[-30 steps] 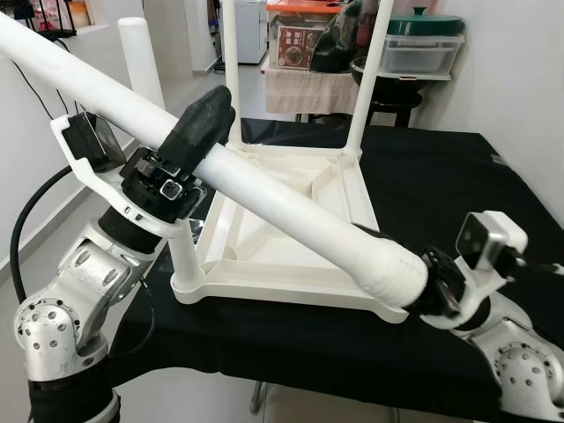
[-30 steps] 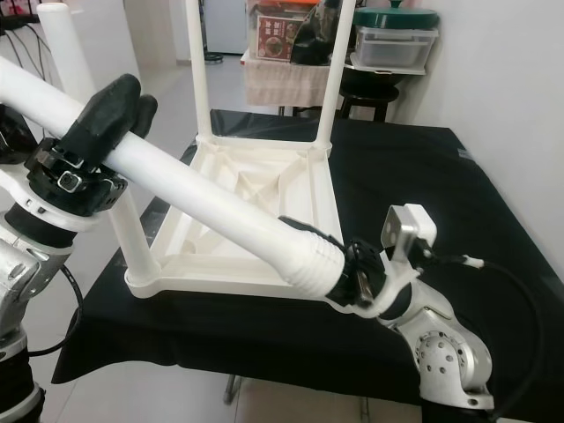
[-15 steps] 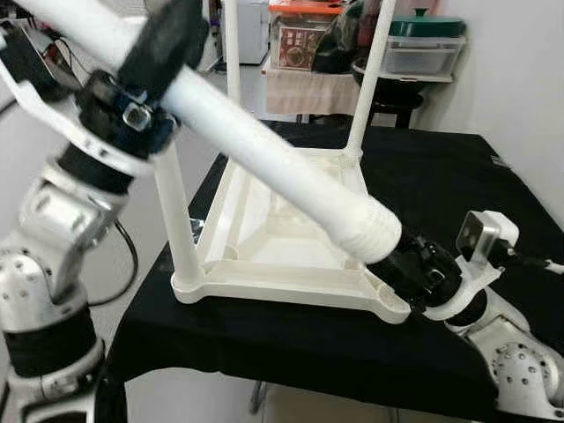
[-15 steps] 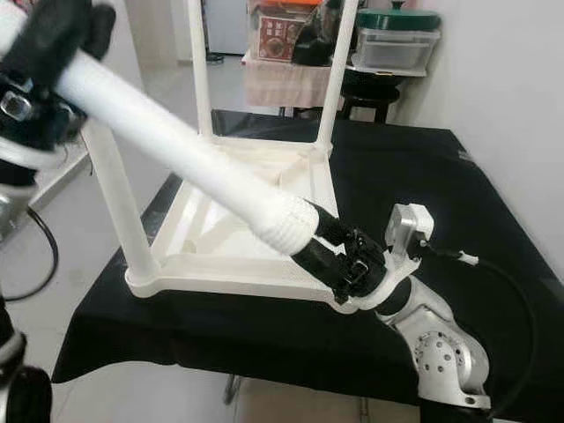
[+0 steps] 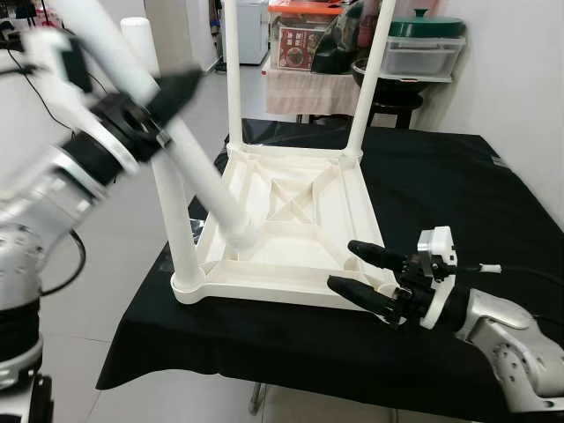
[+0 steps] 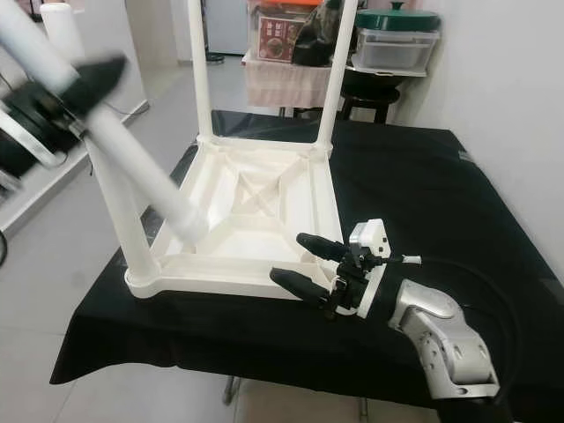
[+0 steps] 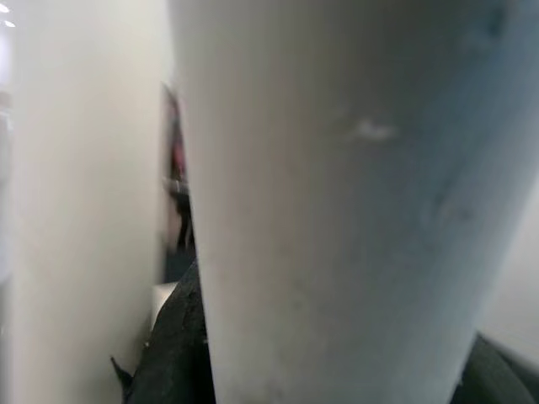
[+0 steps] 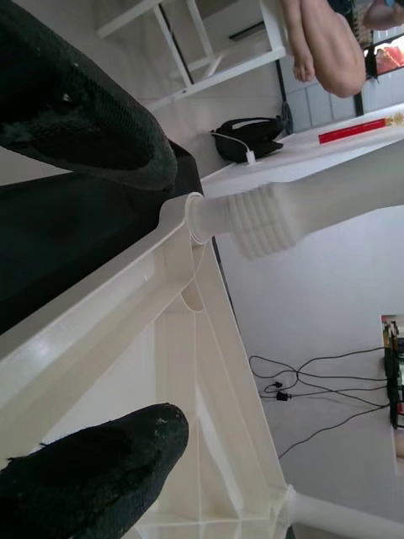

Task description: Building children table

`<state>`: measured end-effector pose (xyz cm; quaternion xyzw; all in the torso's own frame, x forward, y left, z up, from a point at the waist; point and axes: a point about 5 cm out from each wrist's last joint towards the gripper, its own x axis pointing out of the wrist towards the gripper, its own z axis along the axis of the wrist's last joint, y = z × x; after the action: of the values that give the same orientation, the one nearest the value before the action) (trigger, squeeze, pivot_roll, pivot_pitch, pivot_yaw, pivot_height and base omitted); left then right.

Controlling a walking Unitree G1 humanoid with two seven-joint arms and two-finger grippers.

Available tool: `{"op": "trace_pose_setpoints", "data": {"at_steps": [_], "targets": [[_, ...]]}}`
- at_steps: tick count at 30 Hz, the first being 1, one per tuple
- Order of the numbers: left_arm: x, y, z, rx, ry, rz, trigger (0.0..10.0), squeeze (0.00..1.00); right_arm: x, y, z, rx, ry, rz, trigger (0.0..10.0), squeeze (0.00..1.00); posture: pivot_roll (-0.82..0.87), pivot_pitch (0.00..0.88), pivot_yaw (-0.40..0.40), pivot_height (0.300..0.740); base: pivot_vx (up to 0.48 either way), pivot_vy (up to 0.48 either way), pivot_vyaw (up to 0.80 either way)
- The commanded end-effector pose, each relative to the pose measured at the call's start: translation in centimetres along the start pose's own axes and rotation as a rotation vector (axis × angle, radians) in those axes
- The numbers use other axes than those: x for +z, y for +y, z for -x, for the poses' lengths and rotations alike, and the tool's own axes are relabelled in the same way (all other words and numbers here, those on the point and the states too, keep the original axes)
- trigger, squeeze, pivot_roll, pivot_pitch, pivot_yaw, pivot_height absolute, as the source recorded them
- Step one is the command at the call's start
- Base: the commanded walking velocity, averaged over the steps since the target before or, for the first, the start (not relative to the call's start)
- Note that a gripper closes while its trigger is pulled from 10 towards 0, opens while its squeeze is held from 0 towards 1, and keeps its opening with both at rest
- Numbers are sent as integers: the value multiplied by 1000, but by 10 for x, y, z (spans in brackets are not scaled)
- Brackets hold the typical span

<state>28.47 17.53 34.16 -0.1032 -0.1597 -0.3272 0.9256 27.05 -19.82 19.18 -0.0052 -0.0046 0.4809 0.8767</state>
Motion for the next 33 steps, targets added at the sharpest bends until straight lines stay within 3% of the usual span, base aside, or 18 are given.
{"op": "trace_pose_setpoints", "data": {"at_steps": [1,2,6,12,13,15,16,17,18,22,33], "targets": [[-8,-12,0,-81,48,-22,0,0,14,6,1,46,-15,54,10000,1000,19,0,-12,740,0,0,0],[-8,-12,0,-81,48,-22,0,0,14,6,1,46,-15,54,10000,1000,19,0,-12,740,0,0,0],[-23,-41,-3,-302,81,52,0,0,28,29,-19,177,16,145,10000,1000,16,0,-10,740,0,0,0],[-36,-57,-10,-384,95,77,0,0,20,30,-48,158,93,164,10000,1000,24,0,-17,740,0,0,0],[-39,-60,-12,-394,97,80,0,0,17,27,-54,133,121,161,10000,949,26,0,-22,740,0,0,0],[-39,-60,-12,-394,97,80,0,0,17,27,-54,133,121,161,10000,949,26,0,-22,740,0,0,0],[-42,-63,-13,-403,97,83,0,0,15,25,-58,121,139,159,10000,725,27,0,-23,740,0,0,0],[-42,-63,-13,-403,97,83,0,0,15,25,-58,121,139,159,10000,725,27,0,-23,740,0,0,0],[-46,-66,-17,-416,94,90,0,0,12,25,-64,119,158,153,10000,0,28,0,-25,740,0,0,0],[-48,-76,-26,-469,86,108,0,0,9,30,-79,135,187,138,10000,0,37,0,-28,740,0,0,0],[-50,-84,-38,-525,78,82,0,0,4,46,-108,193,198,90,10000,0,39,0,-28,740,0,0,0]]}}
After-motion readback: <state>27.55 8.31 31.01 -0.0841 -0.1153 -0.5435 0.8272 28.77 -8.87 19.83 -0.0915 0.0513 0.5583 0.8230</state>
